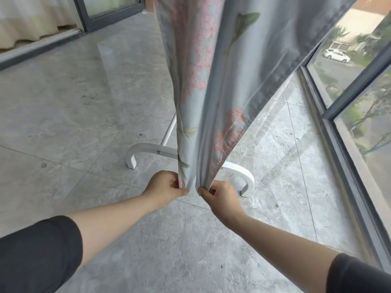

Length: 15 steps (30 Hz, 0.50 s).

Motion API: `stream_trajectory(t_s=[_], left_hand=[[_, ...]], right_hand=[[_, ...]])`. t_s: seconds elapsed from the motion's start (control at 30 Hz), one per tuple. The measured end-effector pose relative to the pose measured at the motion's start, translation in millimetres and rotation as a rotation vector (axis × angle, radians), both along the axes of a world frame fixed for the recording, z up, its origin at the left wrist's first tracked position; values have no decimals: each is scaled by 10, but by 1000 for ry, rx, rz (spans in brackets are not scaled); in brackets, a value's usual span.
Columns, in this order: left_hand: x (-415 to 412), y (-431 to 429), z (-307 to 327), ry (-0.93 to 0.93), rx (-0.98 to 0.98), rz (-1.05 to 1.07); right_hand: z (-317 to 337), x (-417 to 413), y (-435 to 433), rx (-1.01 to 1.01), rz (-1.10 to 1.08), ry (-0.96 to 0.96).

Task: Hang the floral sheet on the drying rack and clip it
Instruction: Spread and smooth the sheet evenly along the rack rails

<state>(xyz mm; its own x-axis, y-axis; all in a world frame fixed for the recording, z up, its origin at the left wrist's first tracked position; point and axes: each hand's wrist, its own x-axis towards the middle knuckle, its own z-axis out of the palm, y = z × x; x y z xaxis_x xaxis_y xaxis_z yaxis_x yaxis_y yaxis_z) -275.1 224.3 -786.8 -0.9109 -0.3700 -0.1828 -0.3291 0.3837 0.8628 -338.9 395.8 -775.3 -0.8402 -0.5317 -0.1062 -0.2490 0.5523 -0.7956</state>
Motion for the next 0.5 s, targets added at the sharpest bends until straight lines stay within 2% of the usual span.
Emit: stream_trajectory(t_s=[0.23, 0.5], left_hand=[[-9, 40, -78, 46, 63, 65], [22, 78, -188, 0, -9, 27]], right_hand=[[-127, 34, -20, 87, -12, 3], [-181, 29, -79, -9, -110, -120]])
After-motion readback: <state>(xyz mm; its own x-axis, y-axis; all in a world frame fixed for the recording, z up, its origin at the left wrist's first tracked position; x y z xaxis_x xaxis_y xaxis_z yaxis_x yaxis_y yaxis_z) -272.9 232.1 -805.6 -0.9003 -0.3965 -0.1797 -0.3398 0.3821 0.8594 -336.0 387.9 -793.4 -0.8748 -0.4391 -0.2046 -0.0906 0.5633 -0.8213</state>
